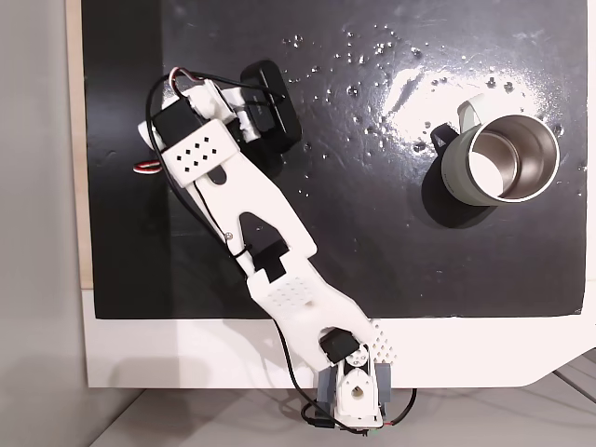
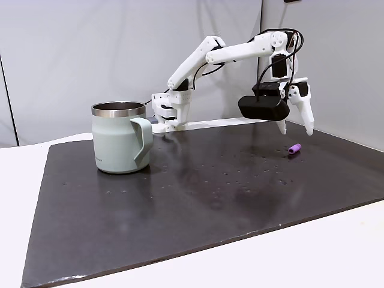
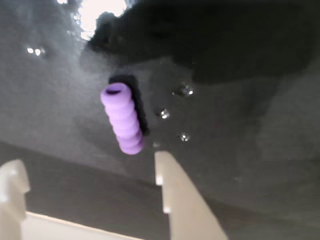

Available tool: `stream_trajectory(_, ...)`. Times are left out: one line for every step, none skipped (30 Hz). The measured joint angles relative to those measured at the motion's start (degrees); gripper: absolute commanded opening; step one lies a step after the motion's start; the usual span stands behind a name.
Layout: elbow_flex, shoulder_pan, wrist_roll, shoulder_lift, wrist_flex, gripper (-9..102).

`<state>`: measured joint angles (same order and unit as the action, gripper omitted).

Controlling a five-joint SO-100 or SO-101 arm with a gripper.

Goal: Grasp a pengrip and put it in the cup.

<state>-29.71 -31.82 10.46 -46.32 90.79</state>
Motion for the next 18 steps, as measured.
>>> stream_trajectory(1.05, -0.09, 0.00, 1.05, -0.09, 26)
stream_trajectory(1.85, -0.09, -0.09, 2.20, -0.18, 26)
stream_trajectory(2.81, -0.18, -0.09, 3.25, 0.09, 26)
stream_trajectory(3.60, -0.18, 0.00, 4.22, 0.18, 26)
stream_trajectory(4.39, -0.09, -0.09, 5.10, 0.18, 25)
stream_trajectory(5.27, -0.09, -0.26, 5.89, 0.18, 25)
stream_trajectory(5.98, -0.09, -0.44, 6.68, 0.18, 25)
stream_trajectory(6.77, -0.09, -0.35, 7.56, 0.18, 25)
stream_trajectory(7.47, -0.18, -0.70, 8.26, 0.18, 25)
stream_trajectory(8.09, -0.18, -0.79, 9.32, 0.18, 25)
stream_trajectory(8.79, -0.18, -0.79, 10.02, 0.18, 24)
stream_trajectory(9.32, -0.18, -0.79, 10.99, 0.09, 23)
stream_trajectory(9.93, -0.18, -0.79, 11.87, 0.09, 22)
stream_trajectory(10.46, -0.18, -0.79, 12.57, 0.09, 21)
stream_trajectory(11.16, -0.09, -0.88, 13.18, 0.18, 20)
stream_trajectory(11.87, -0.09, -1.23, 13.71, 0.09, 18)
stream_trajectory(12.48, -0.09, -1.32, 14.06, 0.09, 17)
stream_trajectory(13.10, -0.09, -1.23, 14.59, 0.18, 15)
